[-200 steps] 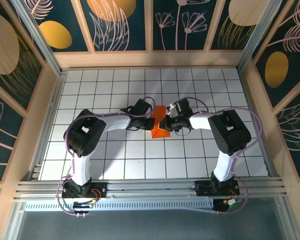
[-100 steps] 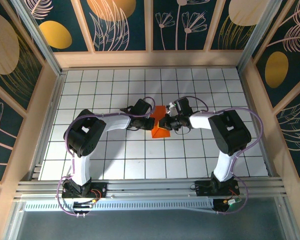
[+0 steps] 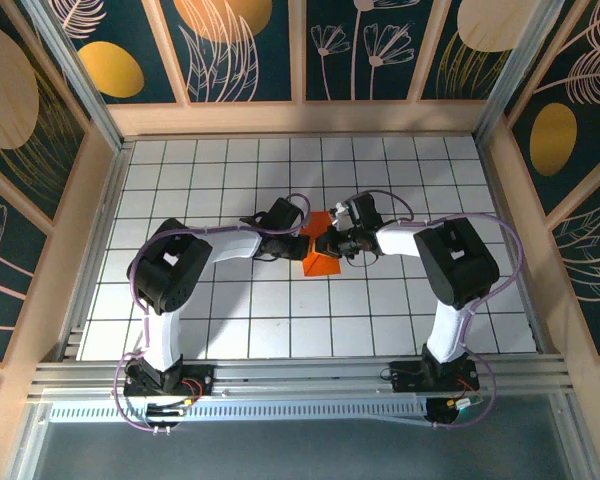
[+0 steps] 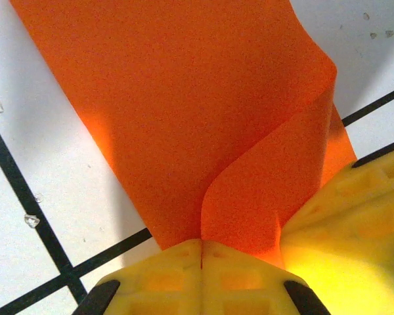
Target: Fold a paper plane with a square sheet of paper (fold left side to right side)
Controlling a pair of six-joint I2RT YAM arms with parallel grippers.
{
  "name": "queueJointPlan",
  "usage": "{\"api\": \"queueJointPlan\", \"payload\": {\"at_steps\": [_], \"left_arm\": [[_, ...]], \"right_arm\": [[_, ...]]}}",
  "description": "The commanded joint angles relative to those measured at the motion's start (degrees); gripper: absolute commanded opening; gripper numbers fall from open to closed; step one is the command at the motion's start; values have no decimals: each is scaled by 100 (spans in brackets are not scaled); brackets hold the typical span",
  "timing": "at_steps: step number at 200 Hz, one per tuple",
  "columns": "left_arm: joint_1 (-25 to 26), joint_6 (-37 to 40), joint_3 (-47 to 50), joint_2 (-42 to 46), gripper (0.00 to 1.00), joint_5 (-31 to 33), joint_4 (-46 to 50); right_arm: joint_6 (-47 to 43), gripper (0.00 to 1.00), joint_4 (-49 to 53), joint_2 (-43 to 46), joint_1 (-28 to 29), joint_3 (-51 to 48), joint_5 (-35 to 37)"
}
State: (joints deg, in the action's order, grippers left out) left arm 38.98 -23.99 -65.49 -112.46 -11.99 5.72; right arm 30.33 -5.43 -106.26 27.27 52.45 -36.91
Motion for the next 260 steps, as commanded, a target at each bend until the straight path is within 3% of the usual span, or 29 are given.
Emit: {"api": "queueJointPlan", "payload": {"at_steps": [1,91,165,221,260], "left_arm": [[-32,95,-25,-208,6,-45,158],[-38,70,-18,-195,14,-20,158],[-31,-58,52,13,13,35,61],[-40,-428,114,972,30,135,-13],[-28,-845,603,1585,21,-358,-145]], "right_arm": [[-175,0,231,-94,54,130,212],[-273,0,517,-135,52,115,473],[-195,0,483,-134,55,-27,509],[-133,0,472,-148,53,-138,518],[-115,0,454,-158,52,-120,500]]}}
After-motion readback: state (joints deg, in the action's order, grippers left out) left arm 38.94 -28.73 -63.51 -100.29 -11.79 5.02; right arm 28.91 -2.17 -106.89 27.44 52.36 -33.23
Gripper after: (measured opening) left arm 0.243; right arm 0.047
